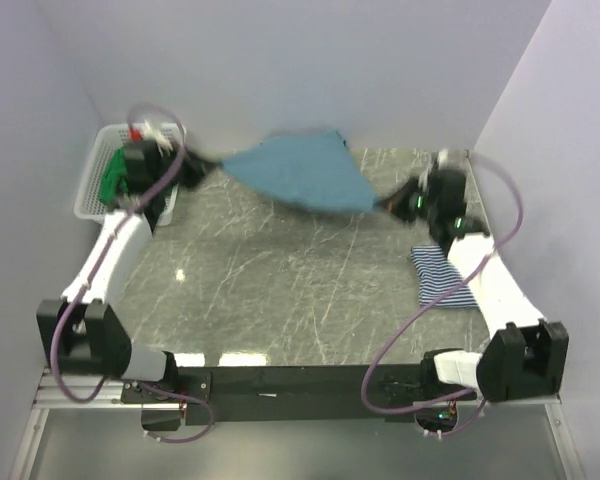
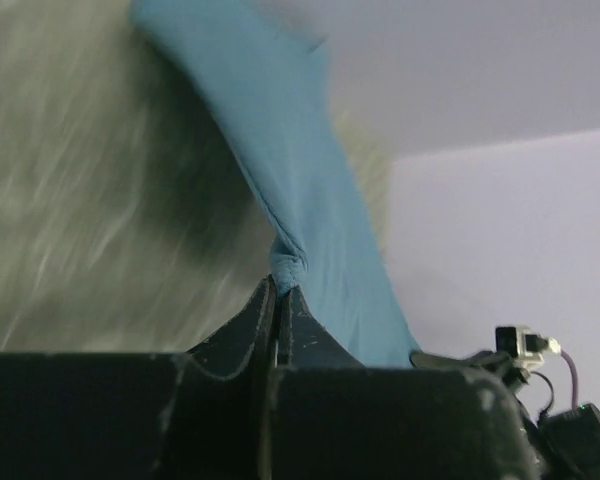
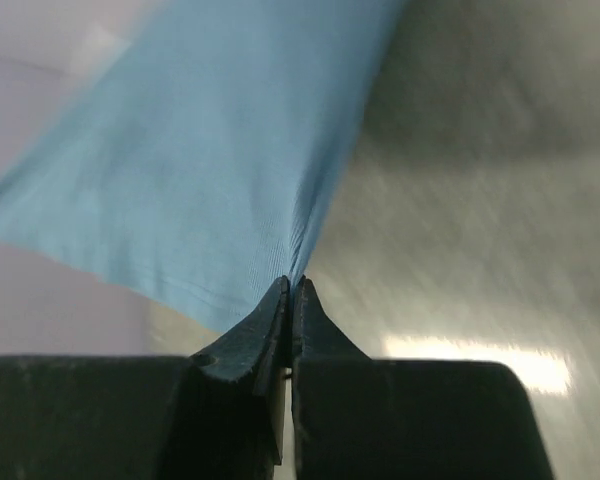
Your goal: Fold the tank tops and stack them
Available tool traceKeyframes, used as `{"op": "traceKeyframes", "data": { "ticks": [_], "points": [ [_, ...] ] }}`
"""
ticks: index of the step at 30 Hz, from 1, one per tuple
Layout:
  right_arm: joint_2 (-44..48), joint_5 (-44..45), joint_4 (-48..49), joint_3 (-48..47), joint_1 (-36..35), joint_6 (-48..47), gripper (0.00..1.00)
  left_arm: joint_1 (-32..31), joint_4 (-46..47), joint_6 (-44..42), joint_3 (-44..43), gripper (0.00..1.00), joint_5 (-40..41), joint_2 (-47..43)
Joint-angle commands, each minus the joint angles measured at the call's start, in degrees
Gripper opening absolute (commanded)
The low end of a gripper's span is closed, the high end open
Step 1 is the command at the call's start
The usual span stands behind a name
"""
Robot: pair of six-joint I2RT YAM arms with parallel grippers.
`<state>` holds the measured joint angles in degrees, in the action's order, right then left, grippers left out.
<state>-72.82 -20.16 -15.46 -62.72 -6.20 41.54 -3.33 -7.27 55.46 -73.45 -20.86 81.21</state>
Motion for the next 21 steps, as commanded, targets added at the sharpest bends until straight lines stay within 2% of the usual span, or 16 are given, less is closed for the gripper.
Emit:
{"op": "traceKeyframes", "data": {
  "ticks": [1, 2, 4, 5, 6, 7, 9, 10, 12, 15, 16, 18, 21],
  "points": [
    [9.15, 1.53, 8.24, 22.02, 0.31, 4.59, 0.00, -4.04, 4.54, 1.58, 17.15, 0.04, 2.38, -7.27],
    [10.49, 1.10, 9.21, 26.03, 0.31, 4.78, 0.00, -6.75, 4.89, 2.01, 25.90, 0.06, 3.36, -10.86],
    [12.69, 0.48, 9.75, 34.54, 0.39, 5.83, 0.01, -9.92, 6.82, 3.42, 34.39, 0.18, 5.38, -14.40],
    [14.00, 0.39, 9.49, 36.42, 0.40, 5.57, 0.10, -12.98, 7.18, 4.29, 41.13, 0.22, 7.13, -17.02],
    [14.63, 0.21, 8.97, 38.09, 0.40, 5.57, 0.19, -14.49, 8.83, 5.96, 44.07, 0.28, 7.76, -18.35],
    [15.42, 0.12, 8.09, 40.28, 0.31, 5.92, 0.33, -15.81, 9.46, 7.10, 46.53, 0.32, 8.38, -19.67],
    [20.15, 0.21, 5.19, 42.06, 0.31, 6.09, 0.44, -19.68, 9.90, 10.17, 51.47, 0.43, 9.87, -24.06],
    [22.61, 0.99, 3.61, 42.93, 0.31, 6.27, 0.53, -20.83, 7.55, 11.06, 52.00, 0.45, 10.83, -25.73],
    [30.95, 4.58, -2.27, 42.77, 0.22, 6.62, 0.59, -24.34, 4.03, 12.73, 51.48, 0.49, 14.86, -31.71],
    [40.71, 8.11, -9.66, 40.05, 0.13, 6.63, 0.61, -26.11, -3.00, 12.66, 48.59, 0.58, 20.22, -38.13],
    [42.22, 9.25, -12.20, 38.04, 0.13, 5.93, 0.61, -26.11, -4.32, 12.04, 47.53, 0.58, 20.60, -38.84],
    [44.51, 11.45, -14.67, 34.88, -0.22, 4.35, 0.61, -26.02, -7.40, 9.50, 43.50, 0.58, 25.41, -37.98],
    [42.85, 12.17, -15.21, 32.49, -1.71, 2.94, 0.59, -26.02, -7.58, 4.93, 37.26, 0.56, 27.44, -31.75]
  ]
}}
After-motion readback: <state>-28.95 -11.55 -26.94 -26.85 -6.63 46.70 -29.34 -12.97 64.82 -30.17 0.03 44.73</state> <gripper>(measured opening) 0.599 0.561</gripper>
